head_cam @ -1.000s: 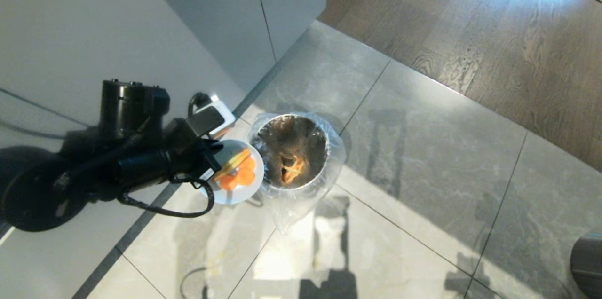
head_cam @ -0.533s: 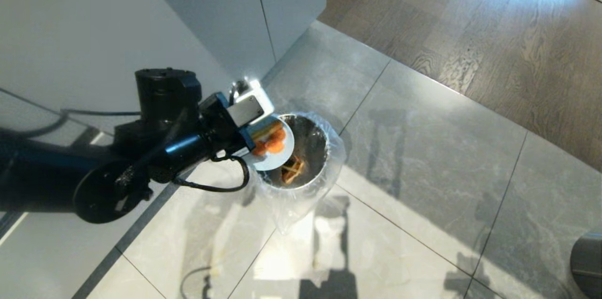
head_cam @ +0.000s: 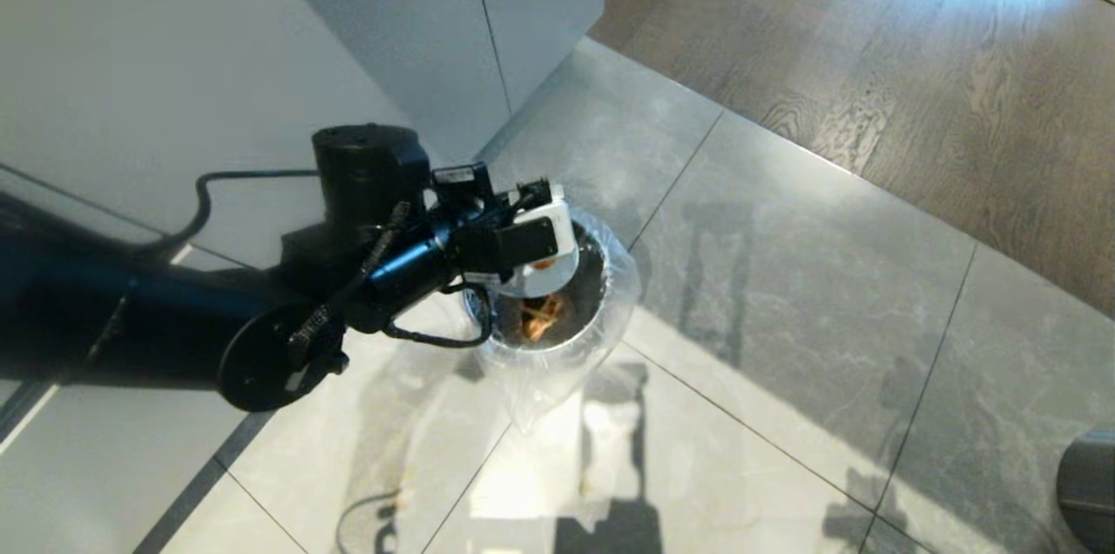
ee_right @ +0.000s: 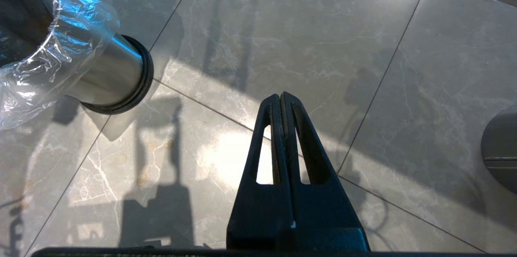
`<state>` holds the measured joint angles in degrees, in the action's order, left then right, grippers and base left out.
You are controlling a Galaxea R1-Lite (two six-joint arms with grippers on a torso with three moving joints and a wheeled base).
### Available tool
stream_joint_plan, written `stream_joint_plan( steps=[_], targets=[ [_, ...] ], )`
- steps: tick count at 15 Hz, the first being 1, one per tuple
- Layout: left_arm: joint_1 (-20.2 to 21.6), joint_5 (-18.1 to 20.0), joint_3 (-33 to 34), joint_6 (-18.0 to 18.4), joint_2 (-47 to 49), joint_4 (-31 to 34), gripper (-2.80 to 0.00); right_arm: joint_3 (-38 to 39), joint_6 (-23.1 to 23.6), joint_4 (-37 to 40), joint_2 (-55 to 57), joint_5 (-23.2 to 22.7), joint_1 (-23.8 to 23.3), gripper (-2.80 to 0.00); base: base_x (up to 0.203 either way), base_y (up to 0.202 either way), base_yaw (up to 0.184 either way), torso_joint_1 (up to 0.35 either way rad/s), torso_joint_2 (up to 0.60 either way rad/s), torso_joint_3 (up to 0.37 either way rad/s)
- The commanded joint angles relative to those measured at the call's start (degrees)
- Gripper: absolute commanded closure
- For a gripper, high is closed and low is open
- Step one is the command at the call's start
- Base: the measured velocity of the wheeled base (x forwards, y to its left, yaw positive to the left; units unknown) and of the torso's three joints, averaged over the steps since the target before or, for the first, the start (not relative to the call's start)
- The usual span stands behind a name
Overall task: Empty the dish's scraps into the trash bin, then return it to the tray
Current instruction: Pour the leftover food from the bowl into the trash can
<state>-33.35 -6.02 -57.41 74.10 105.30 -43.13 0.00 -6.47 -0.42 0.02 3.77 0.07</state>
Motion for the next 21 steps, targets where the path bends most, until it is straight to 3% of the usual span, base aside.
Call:
stream_joint_plan(
  steps=[1,3,4,6,9,11,14,18,21],
  targets=[
    [-0.3,-0.1,-0.6,6.0,1.8,-1.7,0.0,0.0,0.0,0.0,0.1,0.0,0.0,0.0,0.0,0.0,0.0,0.0,0.0,0.0],
    [-0.1,-0.1,-0.4,6.2,2.4,-2.1,0.0,0.0,0.0,0.0,0.0,0.0,0.0,0.0,0.0,0.0,0.0,0.0,0.0,0.0],
    [-0.2,-0.2,-0.5,8.4,2.6,-2.1,0.0,0.0,0.0,0.0,0.0,0.0,0.0,0.0,0.0,0.0,0.0,0.0,0.0,0.0],
    [-0.3,-0.1,-1.0,17.2,2.9,-2.8,0.0,0.0,0.0,0.0,0.0,0.0,0.0,0.0,0.0,0.0,0.0,0.0,0.0,0.0],
    [-1.5,0.2,-1.4,33.9,3.5,-6.9,0.0,0.0,0.0,0.0,0.0,0.0,0.0,0.0,0.0,0.0,0.0,0.0,0.0,0.0],
    [-2.6,0.3,-2.0,39.5,4.3,-10.3,0.0,0.0,0.0,0.0,0.0,0.0,0.0,0.0,0.0,0.0,0.0,0.0,0.0,0.0],
    [-3.0,0.3,0.3,42.9,4.4,-17.0,0.0,0.0,0.0,0.0,0.0,0.0,0.0,0.0,0.0,0.0,0.0,0.0,0.0,0.0],
    [-5.3,0.1,5.4,43.3,4.6,-30.9,0.0,0.0,0.0,0.0,0.0,0.0,0.0,0.0,0.0,0.0,0.0,0.0,0.0,0.0],
    [-7.1,0.0,8.9,43.1,4.8,-35.4,0.0,0.0,0.0,0.0,0.0,0.0,0.0,0.0,0.0,0.0,0.0,0.0,0.0,0.0]
  ],
)
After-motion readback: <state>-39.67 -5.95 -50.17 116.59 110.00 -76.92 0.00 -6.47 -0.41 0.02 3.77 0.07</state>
